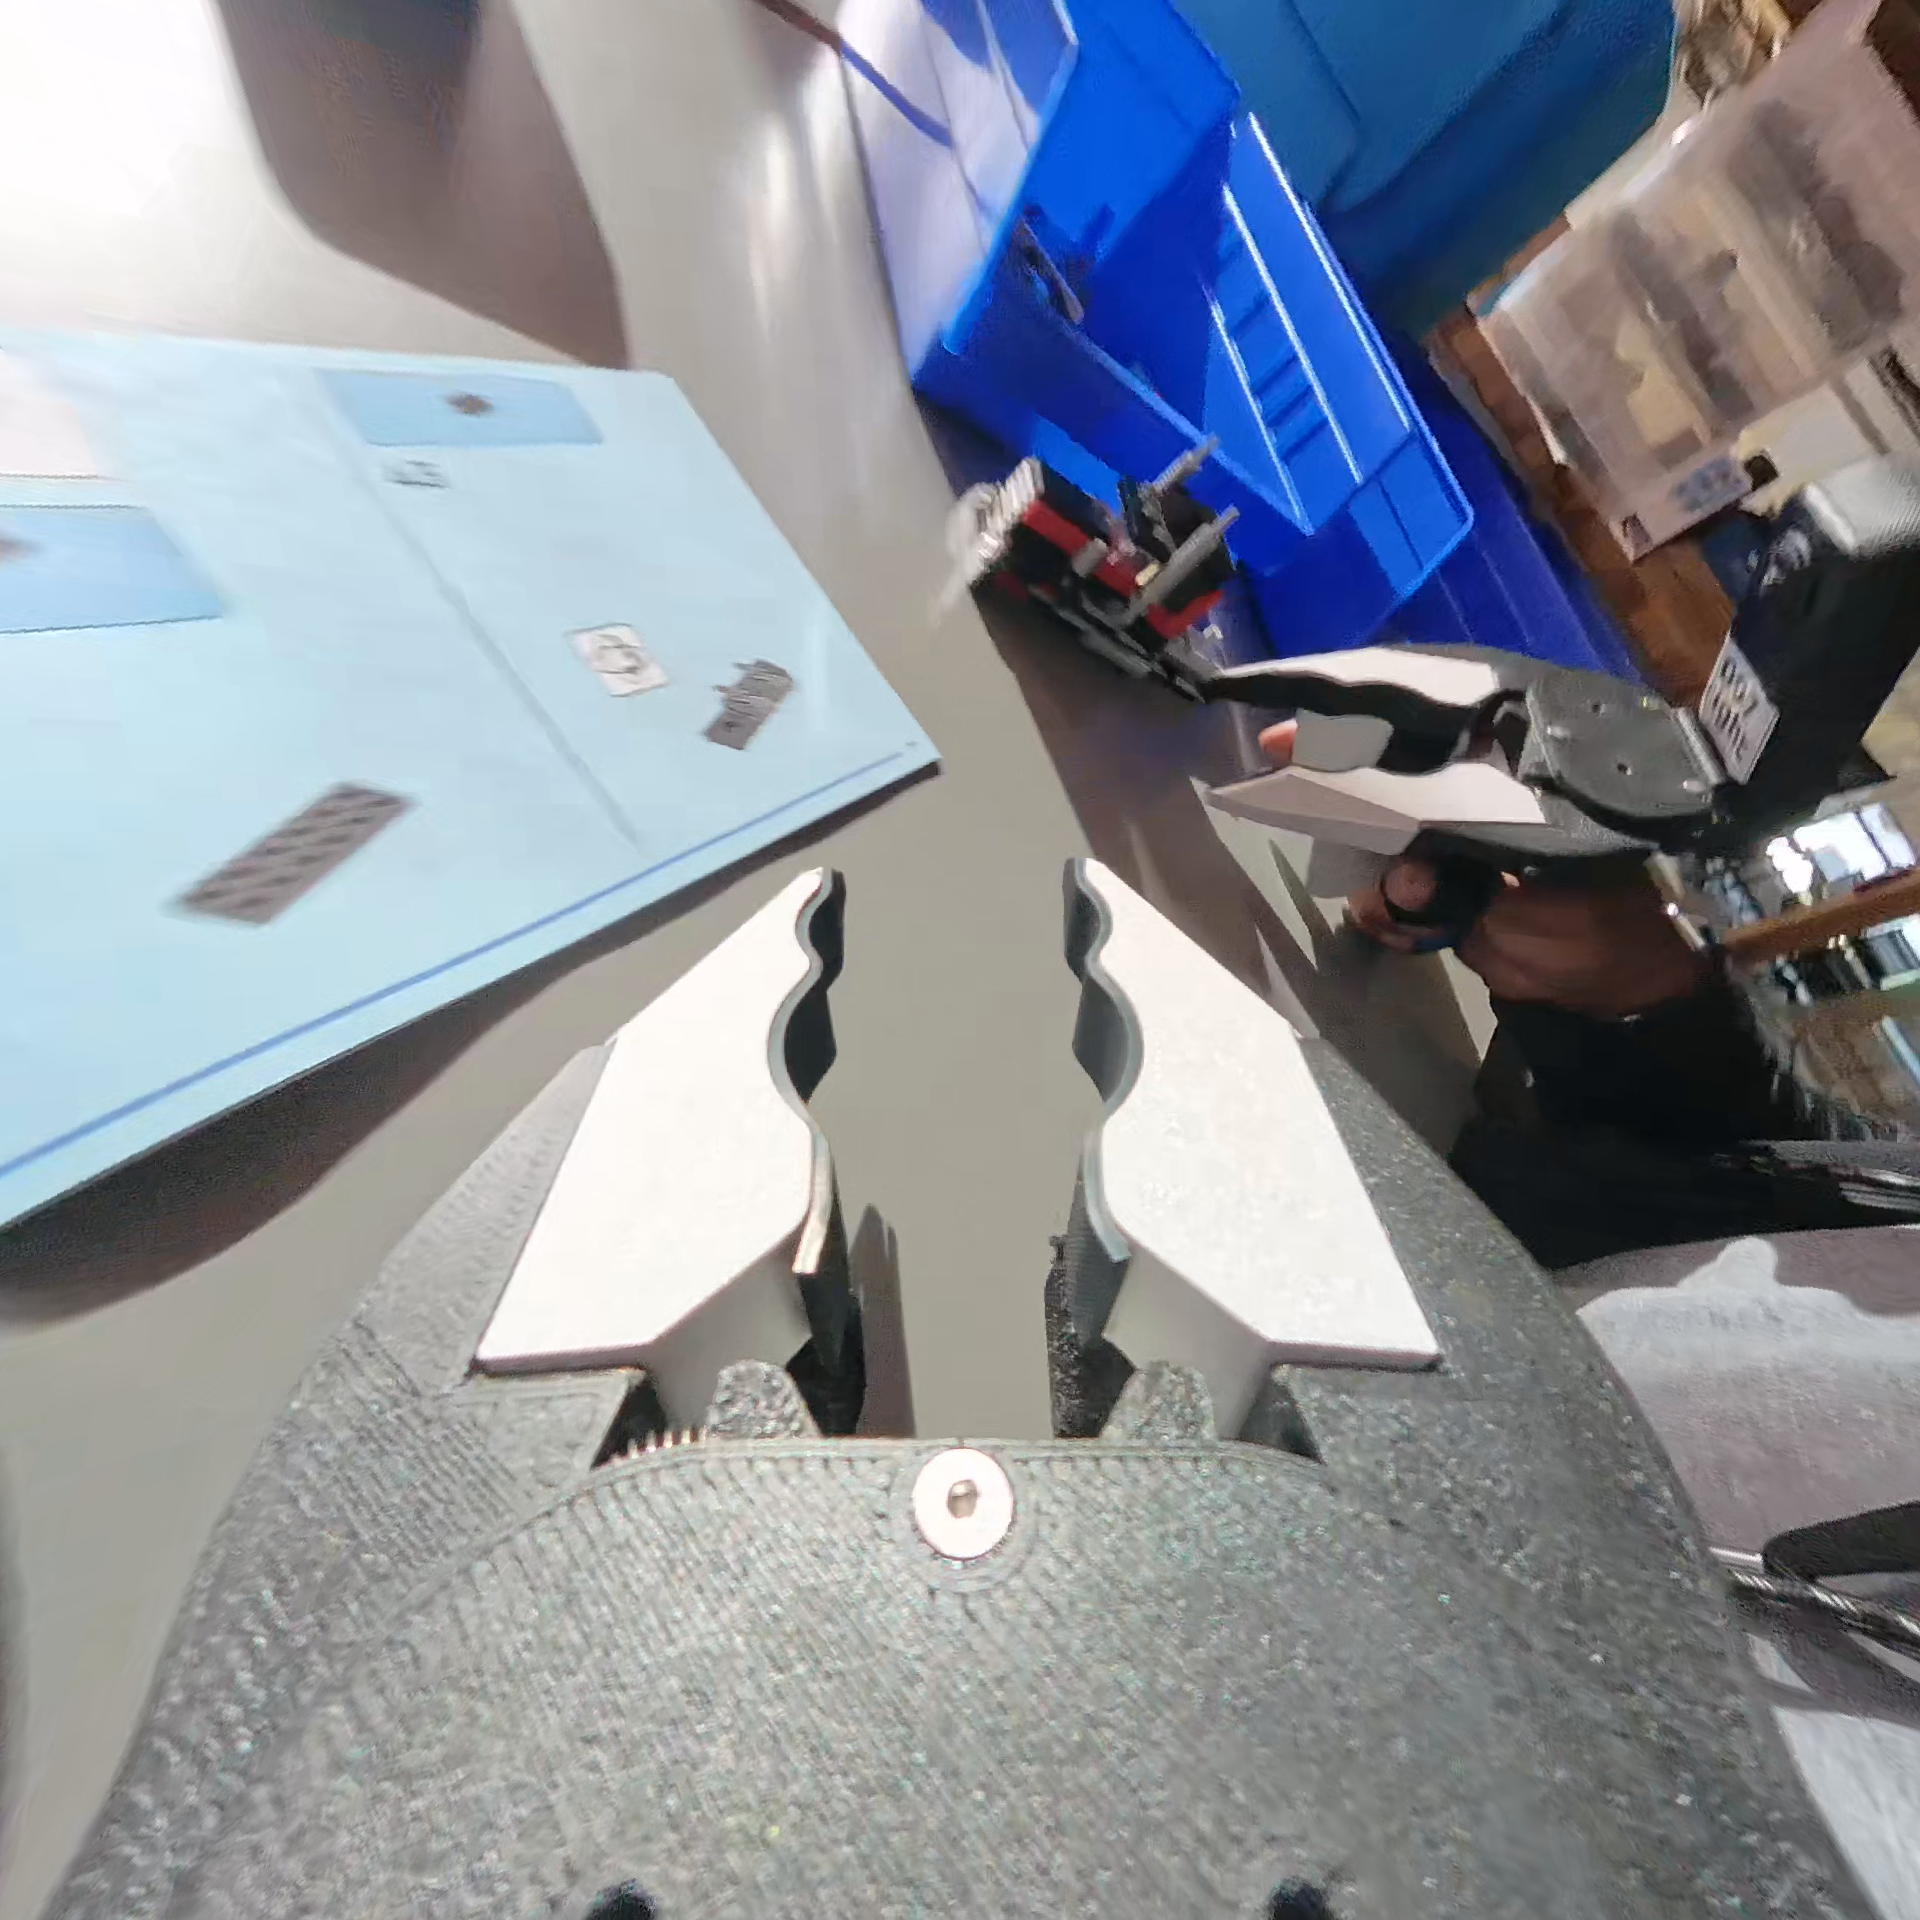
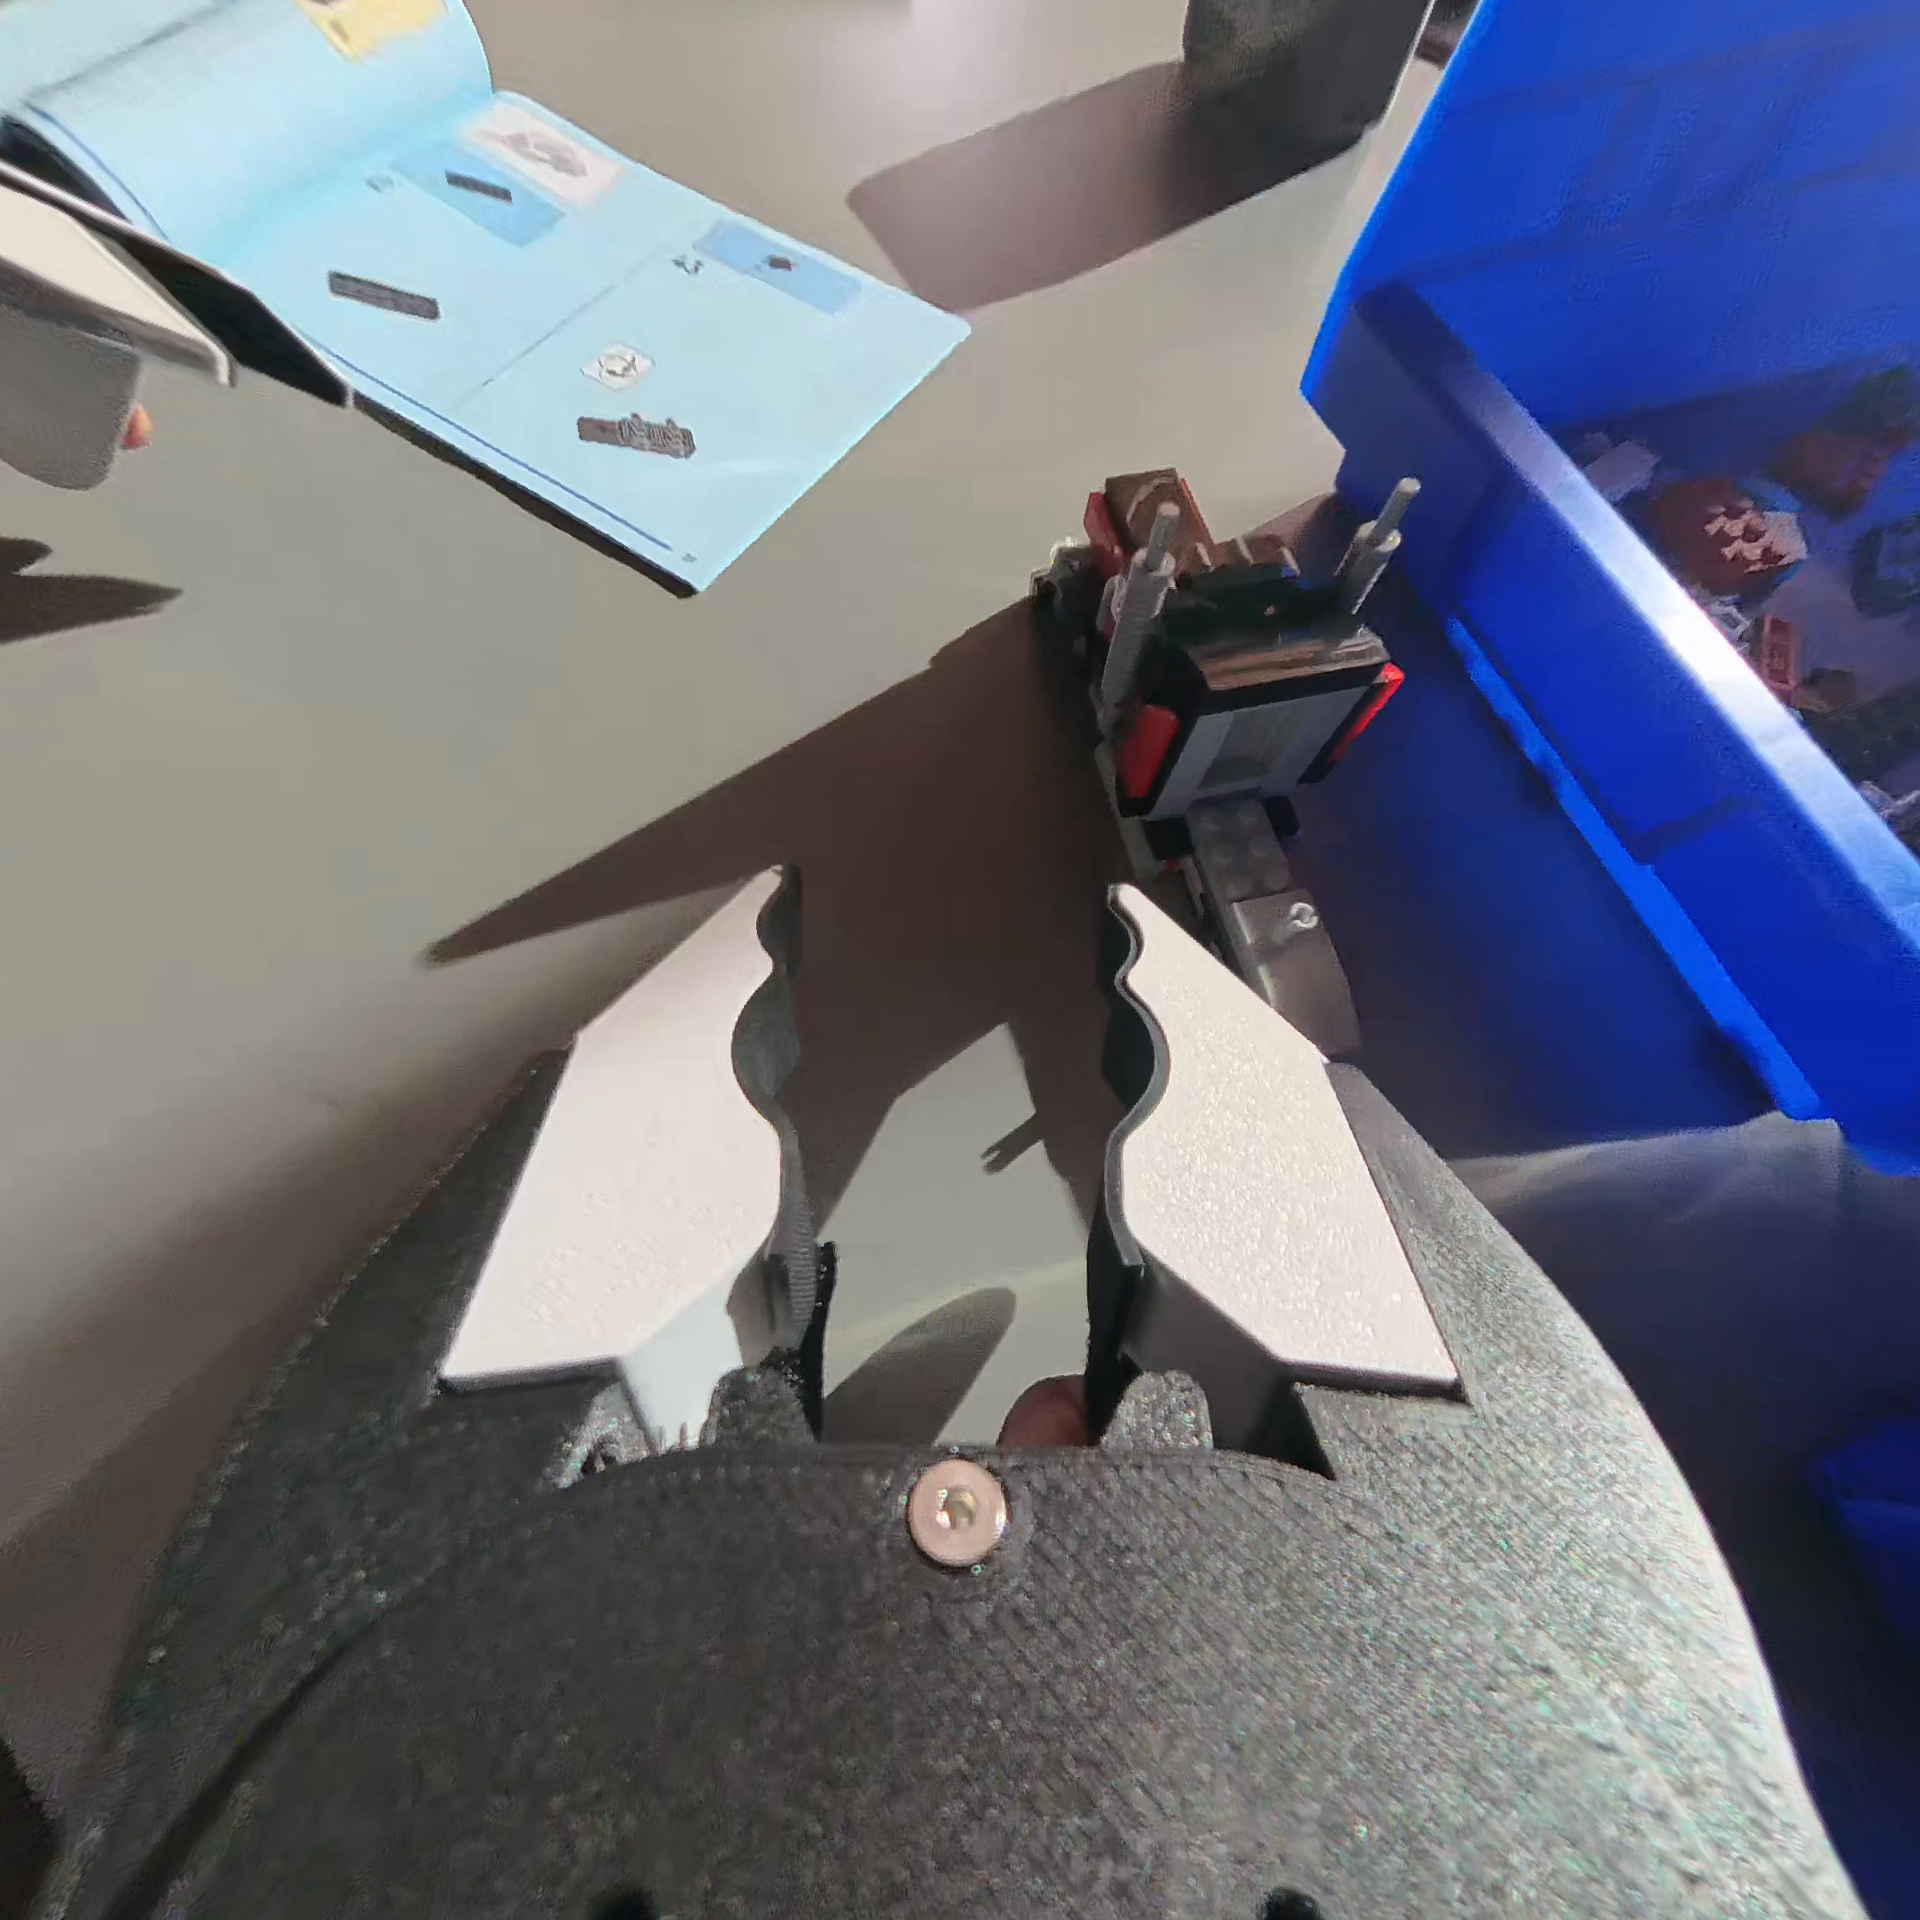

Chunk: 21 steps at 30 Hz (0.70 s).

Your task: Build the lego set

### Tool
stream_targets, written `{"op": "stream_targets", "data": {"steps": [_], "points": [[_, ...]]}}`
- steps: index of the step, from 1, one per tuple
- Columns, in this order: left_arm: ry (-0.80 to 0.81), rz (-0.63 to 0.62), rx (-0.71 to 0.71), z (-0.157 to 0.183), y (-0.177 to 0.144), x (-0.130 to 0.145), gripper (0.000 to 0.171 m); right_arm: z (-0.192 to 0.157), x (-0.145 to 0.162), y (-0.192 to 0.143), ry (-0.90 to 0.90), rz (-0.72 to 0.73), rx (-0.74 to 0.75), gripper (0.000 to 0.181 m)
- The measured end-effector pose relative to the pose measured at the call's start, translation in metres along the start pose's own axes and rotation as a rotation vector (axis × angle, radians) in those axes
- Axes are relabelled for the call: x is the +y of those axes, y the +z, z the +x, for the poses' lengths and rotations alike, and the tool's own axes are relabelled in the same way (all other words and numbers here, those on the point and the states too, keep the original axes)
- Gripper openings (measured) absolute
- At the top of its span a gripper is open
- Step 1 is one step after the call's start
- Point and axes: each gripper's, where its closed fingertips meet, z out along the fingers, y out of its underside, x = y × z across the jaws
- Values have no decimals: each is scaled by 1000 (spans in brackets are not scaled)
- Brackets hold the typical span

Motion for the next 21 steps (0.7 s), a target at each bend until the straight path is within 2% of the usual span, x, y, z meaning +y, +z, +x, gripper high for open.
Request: {"op": "stream_targets", "data": {"steps": [4,9,21], "points": [[79,-101,8,33,44,15,48,-1,8,9,-28,-78,15,61],[120,-168,4,55,78,24,52,-1,9,9,-25,-82,15,61],[172,-245,-72,73,104,43,55,-5,1,0,2,1,-43,59]]}}
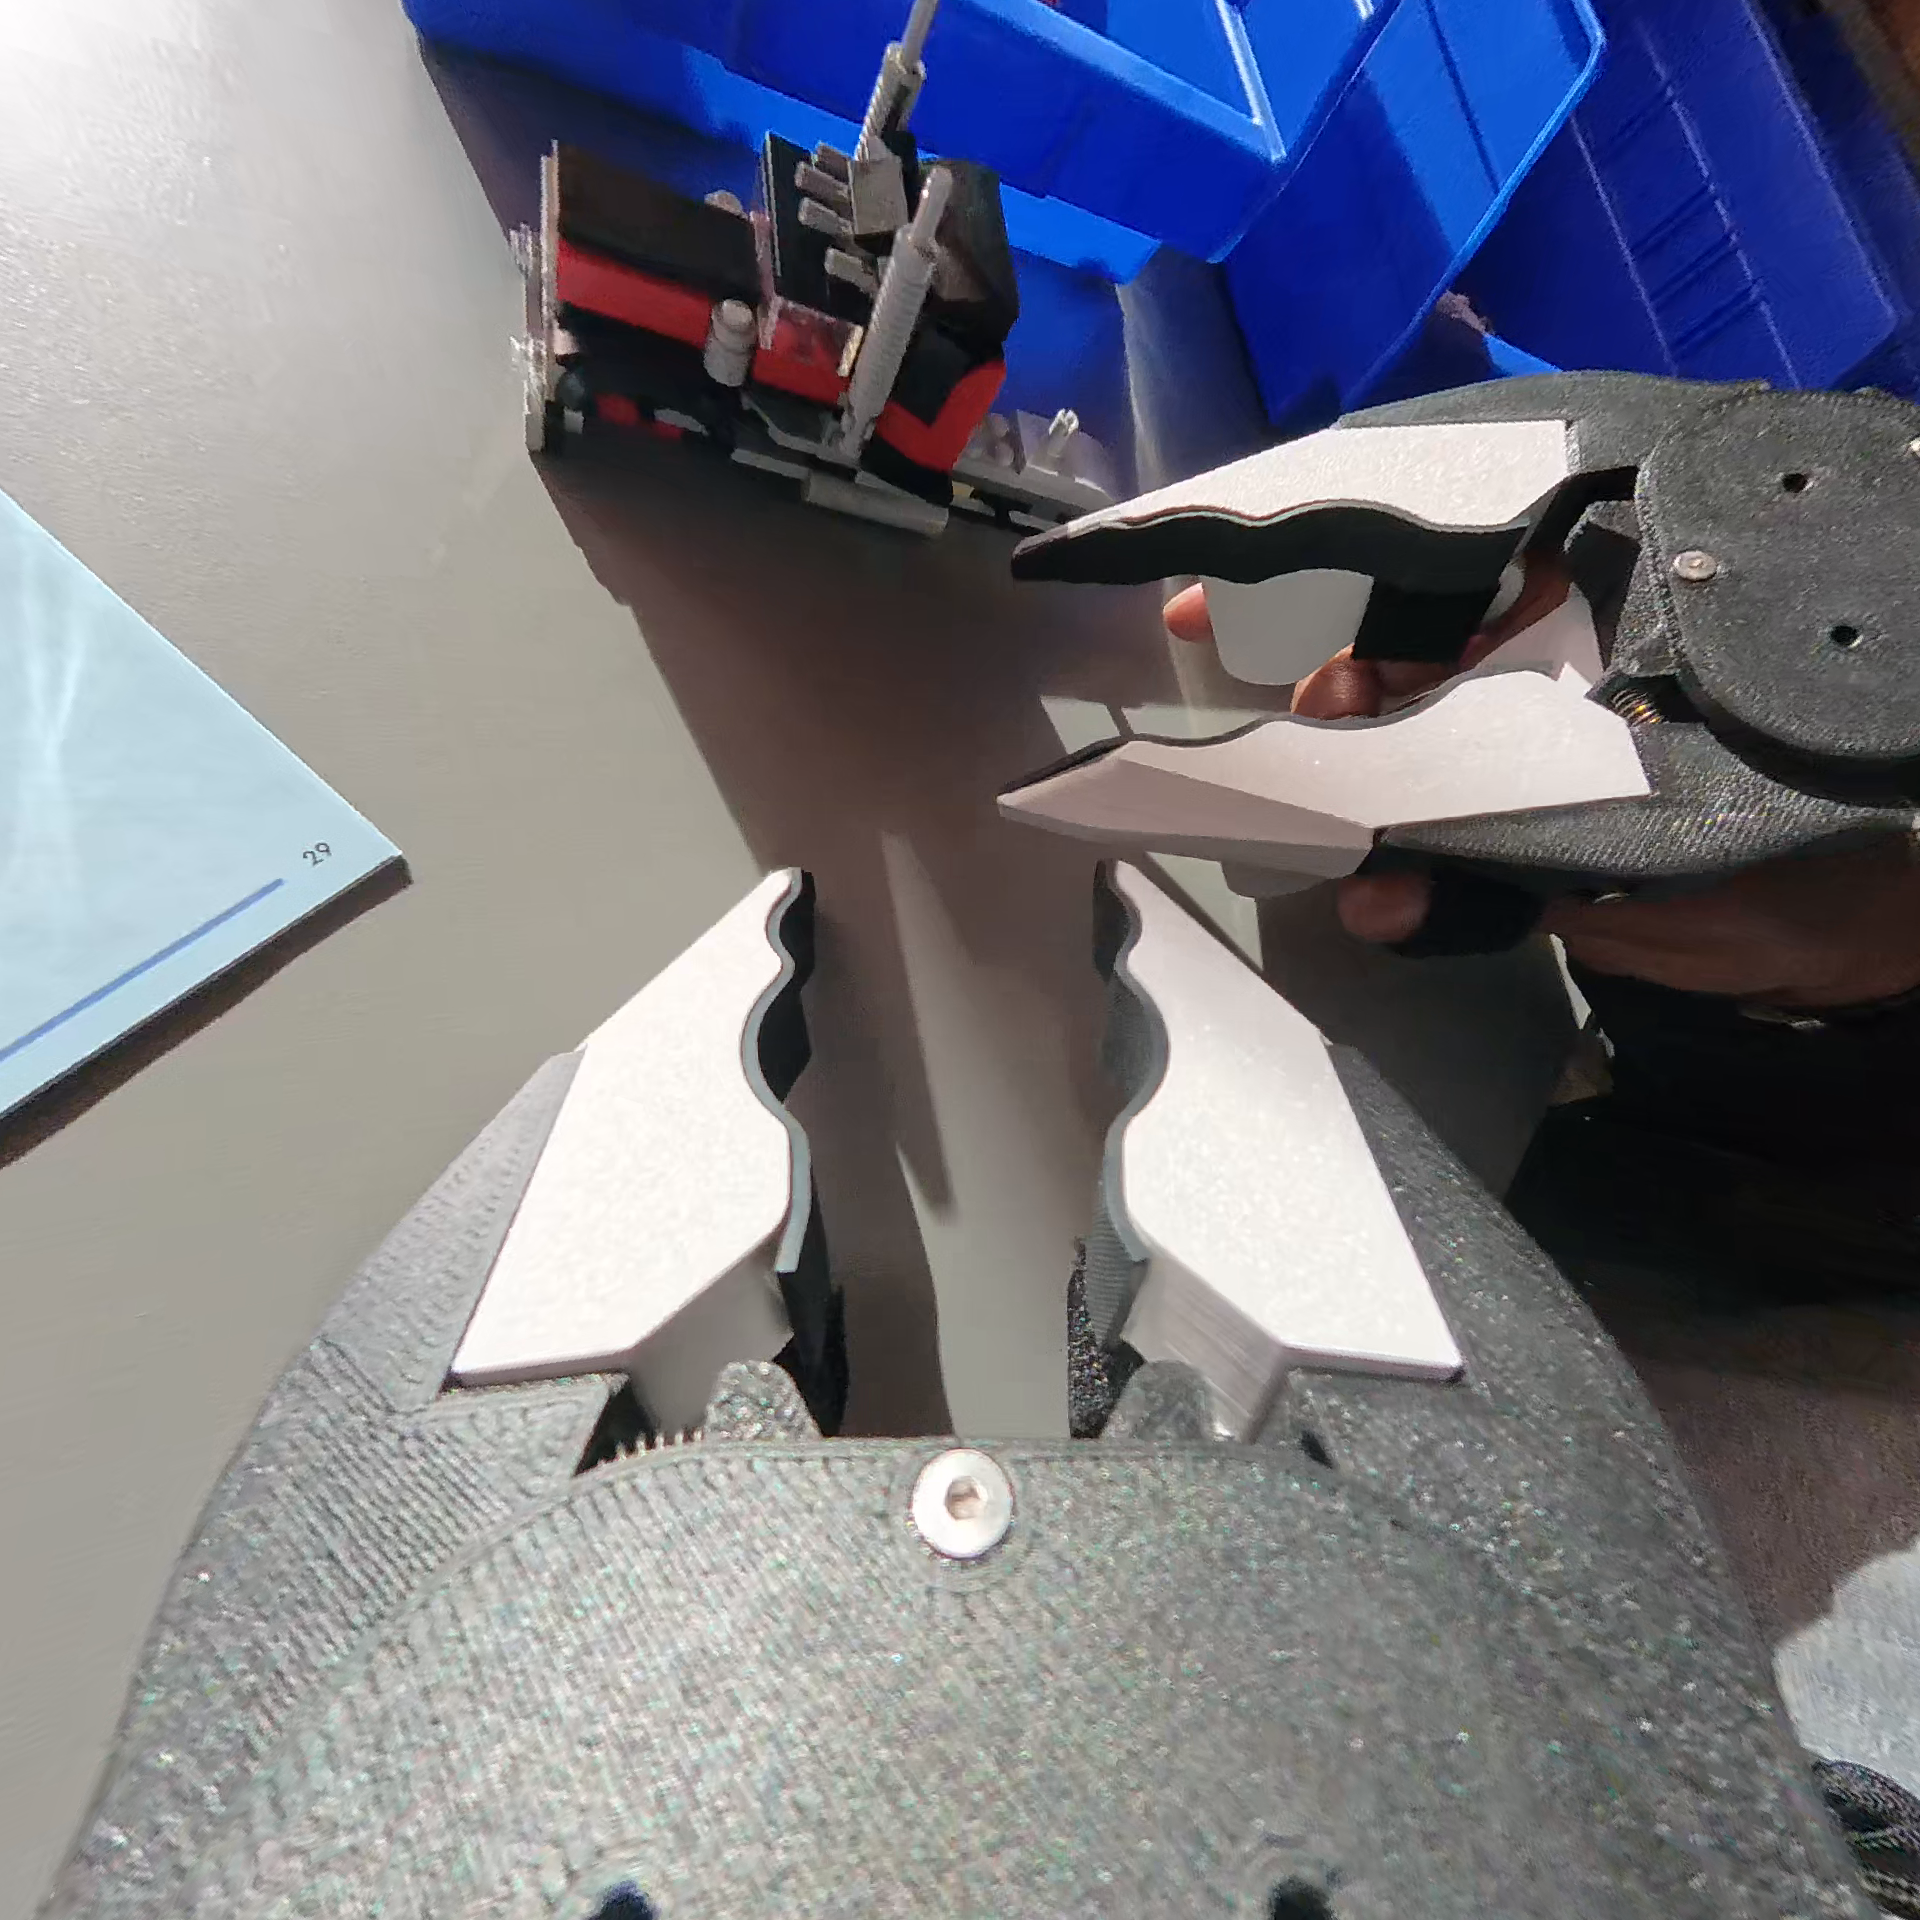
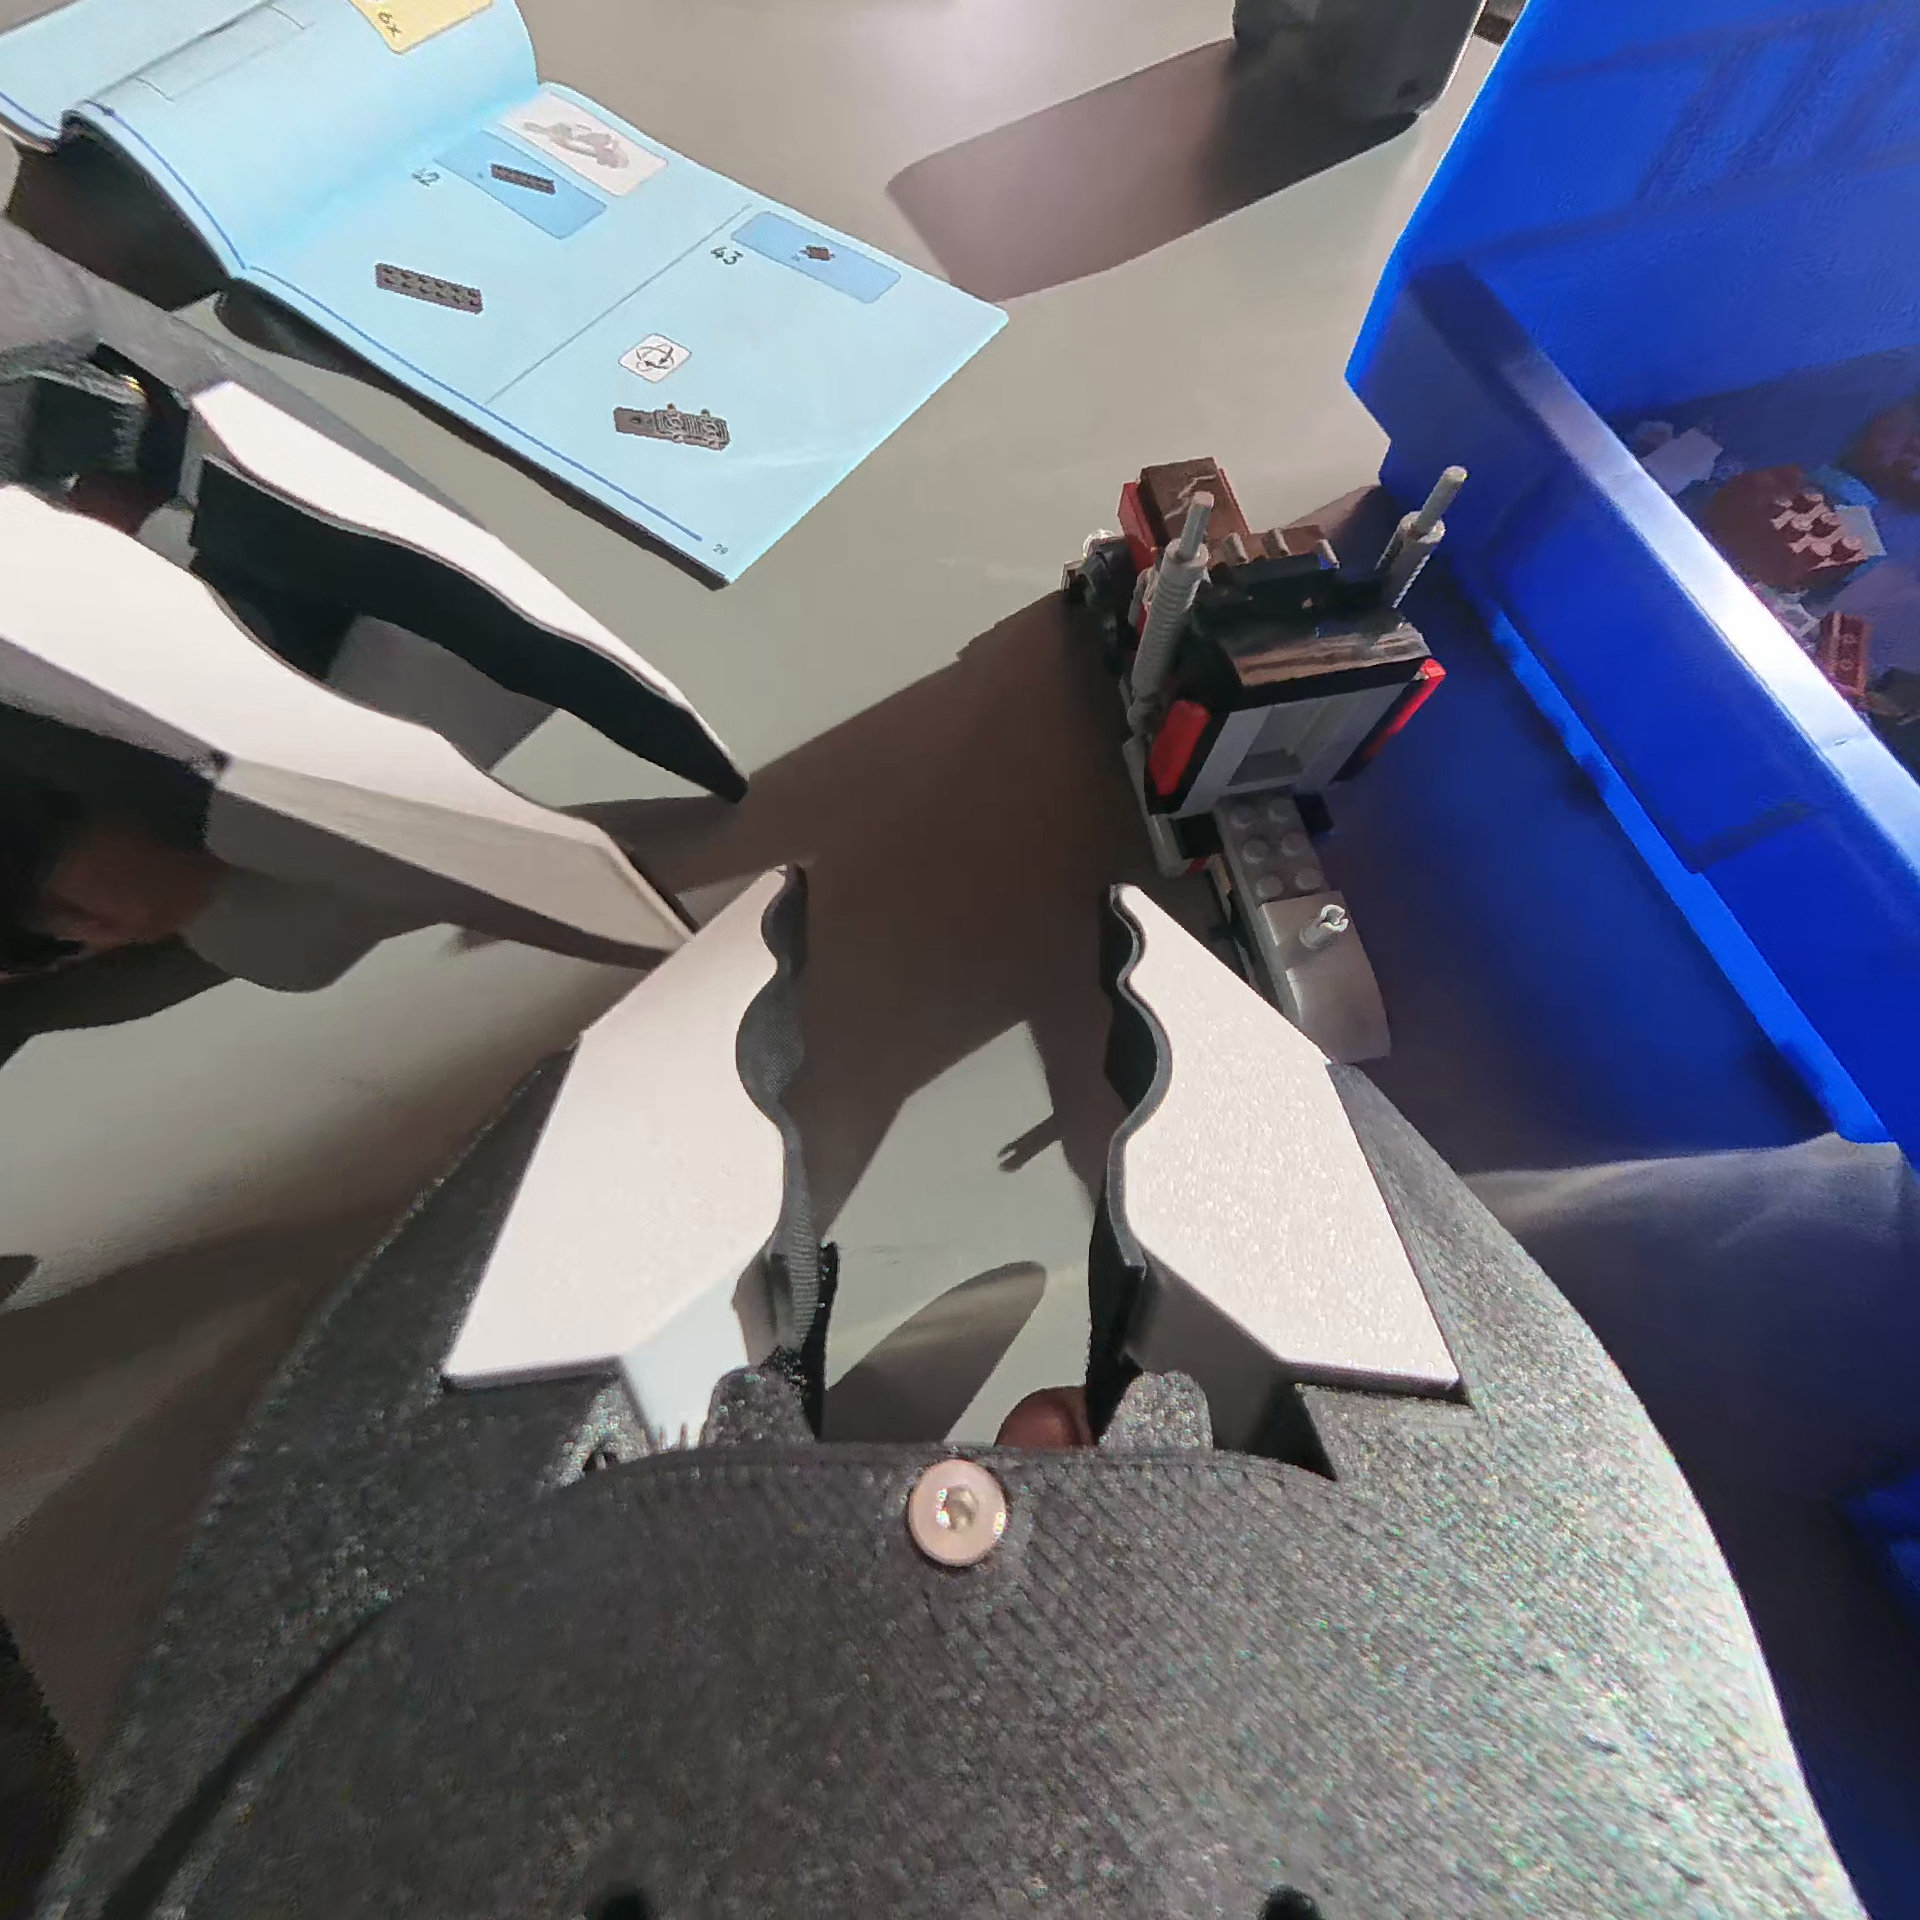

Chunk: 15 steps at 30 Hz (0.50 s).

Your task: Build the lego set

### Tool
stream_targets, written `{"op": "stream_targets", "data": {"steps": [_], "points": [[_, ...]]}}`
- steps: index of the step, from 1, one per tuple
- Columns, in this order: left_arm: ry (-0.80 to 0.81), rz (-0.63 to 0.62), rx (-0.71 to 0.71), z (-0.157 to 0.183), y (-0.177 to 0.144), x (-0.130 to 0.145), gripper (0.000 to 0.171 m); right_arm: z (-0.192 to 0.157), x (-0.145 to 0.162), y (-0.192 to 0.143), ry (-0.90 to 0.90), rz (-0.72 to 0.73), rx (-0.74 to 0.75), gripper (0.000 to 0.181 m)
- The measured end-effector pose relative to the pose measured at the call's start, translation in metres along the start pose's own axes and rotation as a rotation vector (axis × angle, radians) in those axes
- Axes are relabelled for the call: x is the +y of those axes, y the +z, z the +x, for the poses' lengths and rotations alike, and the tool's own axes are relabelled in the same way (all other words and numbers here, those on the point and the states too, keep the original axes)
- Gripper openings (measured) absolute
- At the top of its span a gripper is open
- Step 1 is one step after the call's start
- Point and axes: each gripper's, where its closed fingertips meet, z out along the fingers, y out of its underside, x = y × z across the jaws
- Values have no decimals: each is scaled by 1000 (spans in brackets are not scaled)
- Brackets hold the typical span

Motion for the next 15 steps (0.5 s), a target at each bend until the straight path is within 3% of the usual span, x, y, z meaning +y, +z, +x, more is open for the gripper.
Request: {"op": "stream_targets", "data": {"steps": [9,12,15], "points": [[36,-23,-48,10,11,-1,59,-2,-7,-10,17,80,-23,57],[83,-43,-169,-3,12,-5,64,-9,-17,-23,53,173,-85,63],[136,-73,-312,-18,8,-8,75,-32,-30,-47,175,282,-254,70]]}}
